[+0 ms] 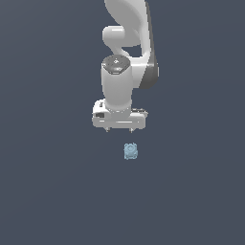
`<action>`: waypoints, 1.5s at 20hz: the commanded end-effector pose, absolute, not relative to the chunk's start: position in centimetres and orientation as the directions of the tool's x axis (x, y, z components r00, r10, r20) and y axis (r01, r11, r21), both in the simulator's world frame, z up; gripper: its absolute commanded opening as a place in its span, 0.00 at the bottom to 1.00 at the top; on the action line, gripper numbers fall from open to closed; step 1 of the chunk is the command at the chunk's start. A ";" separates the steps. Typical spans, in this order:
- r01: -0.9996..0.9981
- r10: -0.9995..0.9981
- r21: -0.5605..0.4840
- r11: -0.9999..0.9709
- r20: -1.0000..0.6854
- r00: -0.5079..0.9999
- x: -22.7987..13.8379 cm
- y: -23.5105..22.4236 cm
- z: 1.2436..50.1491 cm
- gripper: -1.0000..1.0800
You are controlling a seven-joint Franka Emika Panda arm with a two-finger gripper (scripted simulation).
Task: Pick up the object and move it to a goal position.
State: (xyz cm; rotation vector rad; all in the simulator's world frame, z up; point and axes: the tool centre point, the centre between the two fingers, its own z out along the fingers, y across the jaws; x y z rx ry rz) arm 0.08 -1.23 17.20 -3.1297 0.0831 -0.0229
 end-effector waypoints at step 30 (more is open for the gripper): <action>0.059 0.059 0.003 -0.998 0.000 0.998 2.5 3.1 10.6 0.96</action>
